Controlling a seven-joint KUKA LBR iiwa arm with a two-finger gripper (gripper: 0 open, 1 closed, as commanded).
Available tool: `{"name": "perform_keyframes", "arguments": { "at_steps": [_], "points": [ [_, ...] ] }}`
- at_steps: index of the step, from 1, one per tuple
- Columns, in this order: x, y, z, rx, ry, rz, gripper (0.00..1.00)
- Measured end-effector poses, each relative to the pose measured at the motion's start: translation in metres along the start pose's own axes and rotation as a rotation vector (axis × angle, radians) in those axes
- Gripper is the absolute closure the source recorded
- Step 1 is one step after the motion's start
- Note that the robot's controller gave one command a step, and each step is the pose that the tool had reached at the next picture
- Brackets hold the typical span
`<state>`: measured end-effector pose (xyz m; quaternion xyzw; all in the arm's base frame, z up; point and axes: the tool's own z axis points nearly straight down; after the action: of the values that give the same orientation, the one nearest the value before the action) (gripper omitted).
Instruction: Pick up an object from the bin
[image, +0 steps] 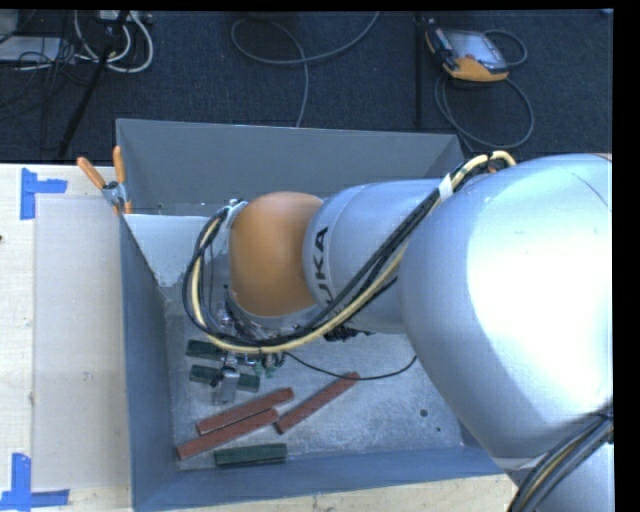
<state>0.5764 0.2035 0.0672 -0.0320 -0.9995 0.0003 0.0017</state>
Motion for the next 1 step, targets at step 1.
{"name": "perform_keyframes", "arguments": {
  "at_steps": [1],
  "points": [
    [0.0107,0.0102,-0.0023,0.0,-0.001,-0.036,1.0]
  ]
}}
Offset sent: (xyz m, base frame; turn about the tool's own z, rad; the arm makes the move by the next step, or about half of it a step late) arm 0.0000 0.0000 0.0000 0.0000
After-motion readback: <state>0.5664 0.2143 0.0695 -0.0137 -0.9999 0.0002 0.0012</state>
